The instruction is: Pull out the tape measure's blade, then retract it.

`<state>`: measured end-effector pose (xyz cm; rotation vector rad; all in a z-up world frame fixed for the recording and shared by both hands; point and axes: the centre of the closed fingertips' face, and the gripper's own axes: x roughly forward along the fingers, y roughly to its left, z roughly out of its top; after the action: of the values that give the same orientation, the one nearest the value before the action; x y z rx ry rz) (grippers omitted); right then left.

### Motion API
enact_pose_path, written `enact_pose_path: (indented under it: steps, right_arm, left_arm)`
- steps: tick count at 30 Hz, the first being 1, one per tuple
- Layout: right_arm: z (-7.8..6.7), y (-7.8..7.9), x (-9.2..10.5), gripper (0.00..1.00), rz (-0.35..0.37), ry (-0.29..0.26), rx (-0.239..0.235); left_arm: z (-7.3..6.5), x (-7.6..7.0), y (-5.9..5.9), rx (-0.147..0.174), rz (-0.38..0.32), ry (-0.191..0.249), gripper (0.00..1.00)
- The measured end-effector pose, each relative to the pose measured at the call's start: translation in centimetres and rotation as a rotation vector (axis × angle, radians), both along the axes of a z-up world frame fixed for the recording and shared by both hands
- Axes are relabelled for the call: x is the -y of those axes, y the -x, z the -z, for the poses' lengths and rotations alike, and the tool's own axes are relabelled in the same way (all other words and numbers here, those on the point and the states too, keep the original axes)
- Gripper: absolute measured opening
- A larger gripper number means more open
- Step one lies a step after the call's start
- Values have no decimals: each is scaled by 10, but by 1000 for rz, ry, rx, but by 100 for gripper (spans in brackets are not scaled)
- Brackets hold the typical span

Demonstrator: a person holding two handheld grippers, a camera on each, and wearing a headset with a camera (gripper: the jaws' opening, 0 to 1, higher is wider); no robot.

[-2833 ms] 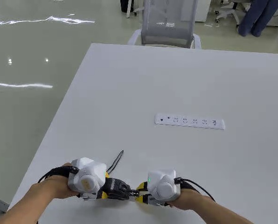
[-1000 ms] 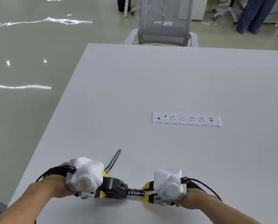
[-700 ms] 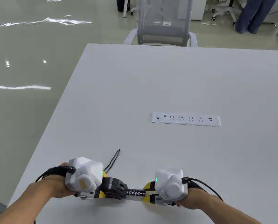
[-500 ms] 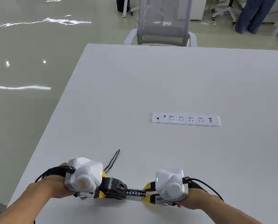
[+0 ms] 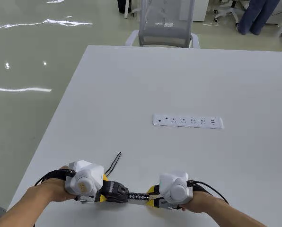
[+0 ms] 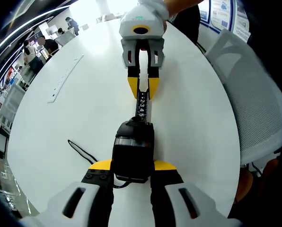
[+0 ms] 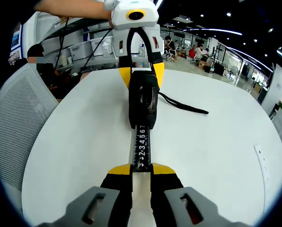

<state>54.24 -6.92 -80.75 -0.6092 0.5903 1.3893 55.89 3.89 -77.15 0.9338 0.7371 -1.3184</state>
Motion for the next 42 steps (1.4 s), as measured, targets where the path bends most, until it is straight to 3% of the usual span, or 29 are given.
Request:
enact_pose_path:
  steps: [42]
  right_arm:
    - [0, 4, 22, 12, 10, 6, -22]
  left_arm:
    - [0, 1, 1, -4, 4, -1, 25]
